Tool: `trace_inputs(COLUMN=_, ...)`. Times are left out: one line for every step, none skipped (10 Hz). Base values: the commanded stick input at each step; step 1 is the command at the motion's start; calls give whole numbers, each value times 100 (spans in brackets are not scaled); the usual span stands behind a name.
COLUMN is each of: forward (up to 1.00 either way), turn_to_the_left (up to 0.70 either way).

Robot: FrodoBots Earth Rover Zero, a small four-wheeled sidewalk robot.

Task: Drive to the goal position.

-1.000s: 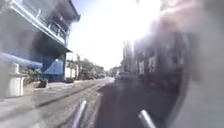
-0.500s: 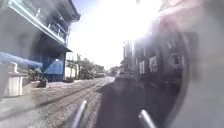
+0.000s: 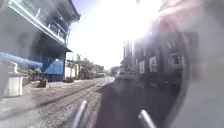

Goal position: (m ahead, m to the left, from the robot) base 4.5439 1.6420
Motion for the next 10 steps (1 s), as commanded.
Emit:
trace_inputs(forward=100, turn_to_the_left=0)
trace_inputs(forward=100, turn_to_the_left=0)
trace_inputs(forward=100, turn_to_the_left=0)
trace_inputs(forward=100, turn_to_the_left=0)
trace_inputs(forward=100, turn_to_the_left=0)
trace_inputs(forward=100, turn_to_the_left=0)
trace_inputs(forward=100, turn_to_the_left=0)
trace_inputs(forward=100, turn_to_the_left=0)
trace_inputs(forward=100, turn_to_the_left=0)
trace_inputs(forward=100, turn_to_the_left=0)
